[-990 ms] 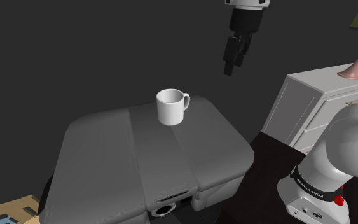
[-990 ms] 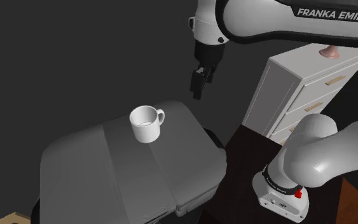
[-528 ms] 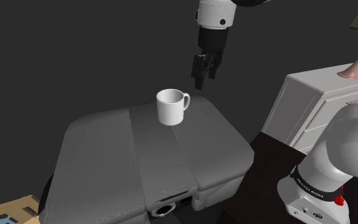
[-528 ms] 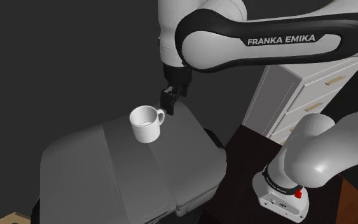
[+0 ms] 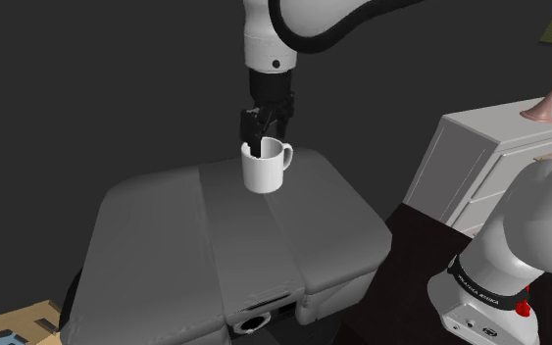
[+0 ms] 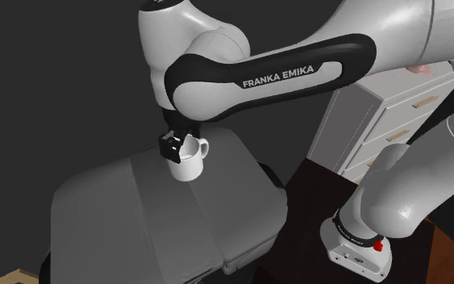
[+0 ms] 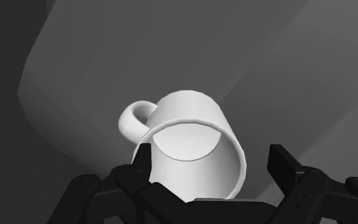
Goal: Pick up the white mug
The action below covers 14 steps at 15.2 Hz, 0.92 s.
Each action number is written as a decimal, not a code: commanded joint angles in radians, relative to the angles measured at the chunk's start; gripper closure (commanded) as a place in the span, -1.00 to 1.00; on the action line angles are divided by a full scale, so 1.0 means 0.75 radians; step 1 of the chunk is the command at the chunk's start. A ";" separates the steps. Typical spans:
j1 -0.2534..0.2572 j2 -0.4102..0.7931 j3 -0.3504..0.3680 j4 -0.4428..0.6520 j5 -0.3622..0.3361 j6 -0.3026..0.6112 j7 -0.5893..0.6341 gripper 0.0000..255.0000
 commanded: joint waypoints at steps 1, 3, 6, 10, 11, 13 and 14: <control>0.010 0.088 0.038 0.060 -0.040 0.026 0.061 -1.00; 0.020 0.169 0.063 0.116 -0.081 0.045 0.109 -1.00; 0.022 0.181 0.064 0.074 -0.087 0.098 0.114 -1.00; 0.024 0.201 0.067 0.022 -0.096 0.168 0.122 -1.00; 0.024 0.204 0.067 0.015 -0.098 0.178 0.123 -1.00; 0.024 0.202 0.067 0.013 -0.096 0.177 0.122 1.00; 0.024 0.201 0.067 0.012 -0.096 0.177 0.122 1.00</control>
